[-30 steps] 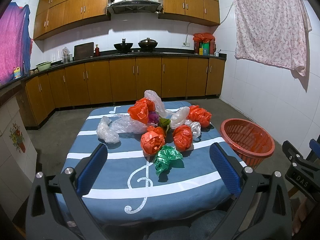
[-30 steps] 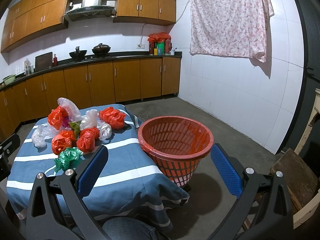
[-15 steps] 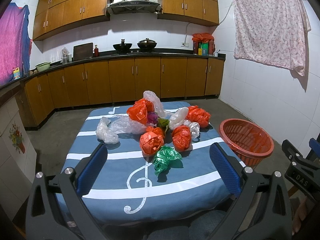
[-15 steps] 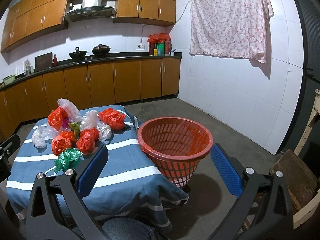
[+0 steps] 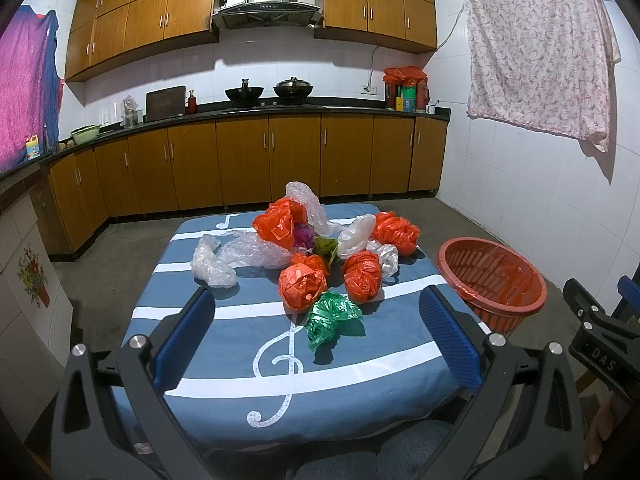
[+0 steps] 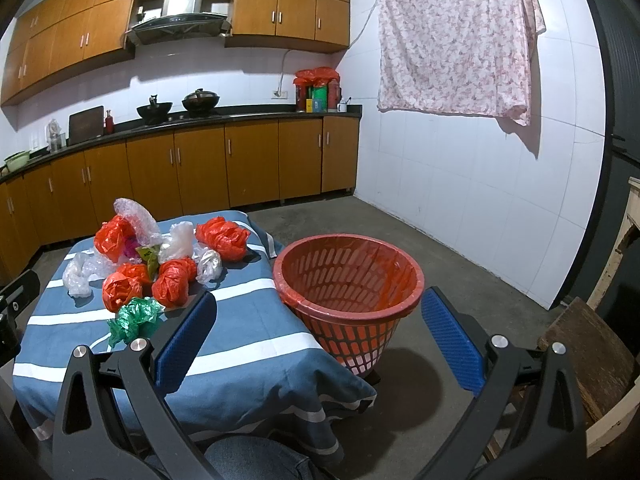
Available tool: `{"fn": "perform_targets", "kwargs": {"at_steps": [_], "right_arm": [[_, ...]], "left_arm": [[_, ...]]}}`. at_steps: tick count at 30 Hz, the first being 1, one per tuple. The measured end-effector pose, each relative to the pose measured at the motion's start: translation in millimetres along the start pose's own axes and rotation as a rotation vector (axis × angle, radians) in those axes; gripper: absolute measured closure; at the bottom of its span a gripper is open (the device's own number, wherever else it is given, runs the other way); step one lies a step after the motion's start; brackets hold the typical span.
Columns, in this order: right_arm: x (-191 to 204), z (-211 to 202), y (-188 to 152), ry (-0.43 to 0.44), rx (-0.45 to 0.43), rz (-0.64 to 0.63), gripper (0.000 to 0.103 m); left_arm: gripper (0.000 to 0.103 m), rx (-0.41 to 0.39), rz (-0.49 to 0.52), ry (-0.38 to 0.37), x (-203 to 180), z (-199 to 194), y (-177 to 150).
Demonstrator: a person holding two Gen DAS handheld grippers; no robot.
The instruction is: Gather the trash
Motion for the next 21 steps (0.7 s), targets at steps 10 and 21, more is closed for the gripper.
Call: {"fn": "perform_targets", "kwargs": {"at_steps": [10, 21], "right_arm": [[-0.7, 1.1, -0.4, 0.001, 0.003, 0.004, 0.002], [-0.5, 1.5, -0.5, 0.0, 0.004, 0.005, 0.002]], "left_arm": [[0.004, 0.0, -0.001, 0.001, 0.2, -0.1, 0.0], [0.004, 0.0, 0.0, 0.001, 0.2, -0.1, 0.0]]}}
Point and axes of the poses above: each gripper's, at about its wrist camera, not at the fingertips, and z roughly the way its jaws point, x to its left, y to its top, the point moved 8 cm from there along z, roughly the way its jaws point, and after that the axes turned 1 degree about -y, right-handed, at the moved point
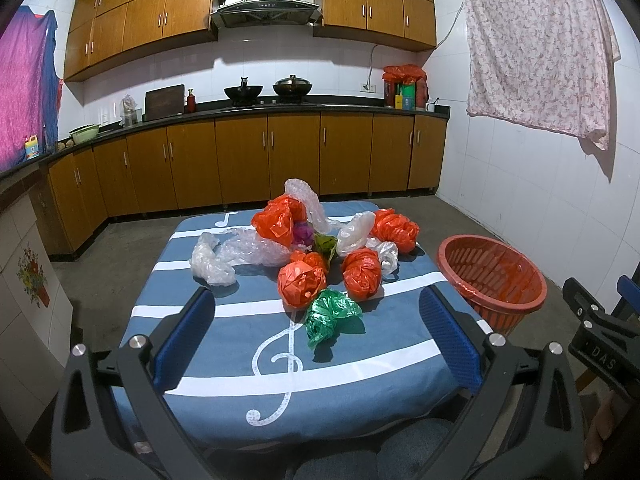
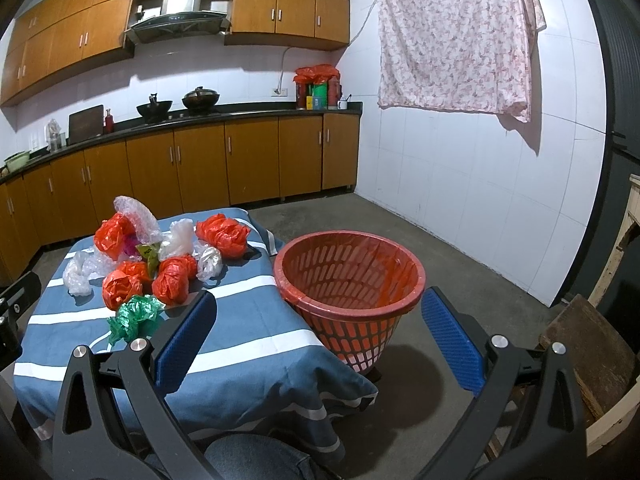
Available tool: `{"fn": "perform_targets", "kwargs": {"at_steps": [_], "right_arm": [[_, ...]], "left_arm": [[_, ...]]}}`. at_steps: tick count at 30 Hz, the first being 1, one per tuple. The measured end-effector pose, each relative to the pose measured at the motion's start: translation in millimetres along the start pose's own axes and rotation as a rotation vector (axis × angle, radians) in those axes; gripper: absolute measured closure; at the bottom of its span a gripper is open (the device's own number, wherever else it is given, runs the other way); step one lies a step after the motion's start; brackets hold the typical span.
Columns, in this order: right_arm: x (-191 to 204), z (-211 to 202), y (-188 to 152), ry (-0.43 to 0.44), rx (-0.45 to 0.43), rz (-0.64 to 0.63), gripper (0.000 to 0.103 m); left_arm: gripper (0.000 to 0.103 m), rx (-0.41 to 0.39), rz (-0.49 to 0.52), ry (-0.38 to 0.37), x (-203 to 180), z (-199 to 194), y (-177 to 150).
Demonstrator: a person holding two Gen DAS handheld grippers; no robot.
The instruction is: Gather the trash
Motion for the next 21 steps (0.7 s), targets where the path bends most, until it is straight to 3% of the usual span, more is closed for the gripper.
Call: {"fn": "perform_targets", "kwargs": {"at_steps": [21], "right_arm": [[-5.7, 4.5, 1.0, 0.004, 0.003, 0.001, 0.002]], "left_arm": [[0.004, 0.005, -0.014, -0.004, 1.5, -0.1, -0.8]]}}
Point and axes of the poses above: each gripper's, at about its wrist camera, not at the fingertips, and z roughly the way its jaws point, x to its left, y to its top, the point moved 8 cm from there along z, roughly the way its jaws point, and after that the axes turned 1 degree about -y, right-handed, at the moved point
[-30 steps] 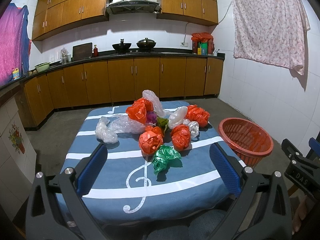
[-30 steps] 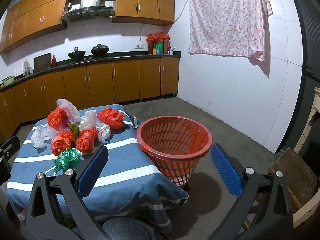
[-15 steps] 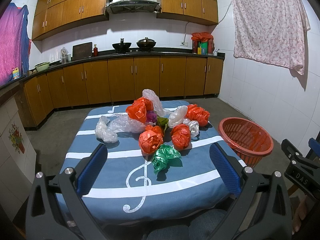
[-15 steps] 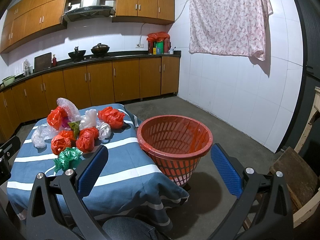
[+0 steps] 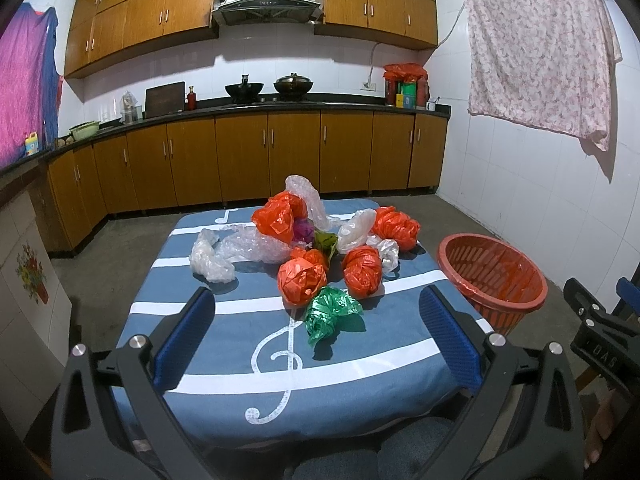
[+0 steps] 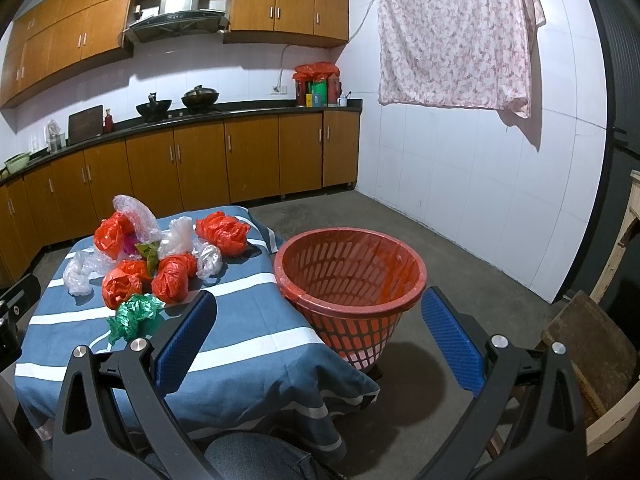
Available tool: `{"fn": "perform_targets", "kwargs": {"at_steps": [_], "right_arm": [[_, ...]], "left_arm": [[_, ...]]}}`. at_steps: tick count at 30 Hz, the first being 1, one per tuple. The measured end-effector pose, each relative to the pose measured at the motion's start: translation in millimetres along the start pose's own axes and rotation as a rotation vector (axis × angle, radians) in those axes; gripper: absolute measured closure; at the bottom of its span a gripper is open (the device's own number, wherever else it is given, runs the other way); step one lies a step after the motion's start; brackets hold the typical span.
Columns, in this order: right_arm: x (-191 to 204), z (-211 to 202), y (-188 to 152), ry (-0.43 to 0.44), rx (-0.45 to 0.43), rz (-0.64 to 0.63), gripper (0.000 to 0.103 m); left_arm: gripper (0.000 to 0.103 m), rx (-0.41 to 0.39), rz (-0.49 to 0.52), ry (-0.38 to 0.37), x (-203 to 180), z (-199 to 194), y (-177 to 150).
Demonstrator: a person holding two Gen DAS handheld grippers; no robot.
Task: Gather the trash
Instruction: 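Grasp a clear plastic bag with the left tool while the right tool grasps a red bag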
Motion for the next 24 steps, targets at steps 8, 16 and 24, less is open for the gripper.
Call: {"fn": "perform_targets", "kwargs": {"at_steps": [8, 16, 24], "right_arm": [[16.7, 9.0, -10.0, 0.066, 0.018, -0.007, 0.002], [39.4, 31.5, 0.4, 0.094, 0.034, -0.031, 0.002], [78.2, 66.0, 8.6, 0.142, 0.049, -0.049, 0.002]], "left_arm": [[0.004, 0.021, -0.038, 0.037, 21.2, 9.8, -11.0], [0.004, 0.055, -0.088, 0.109, 67.7, 31.0, -17.0], [0.004, 0.078, -0.102, 0.209, 120.0, 64.1, -14.7]]}}
Point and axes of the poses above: each gripper's, at about its wrist camera, not at the fingertips, and z roughly the way its jaws point, x to its left, y to its top, the point moved 8 cm from there along z, roughly the way its jaws point, and after that the axes turned 1 degree about -y, right-handed, at the moved point
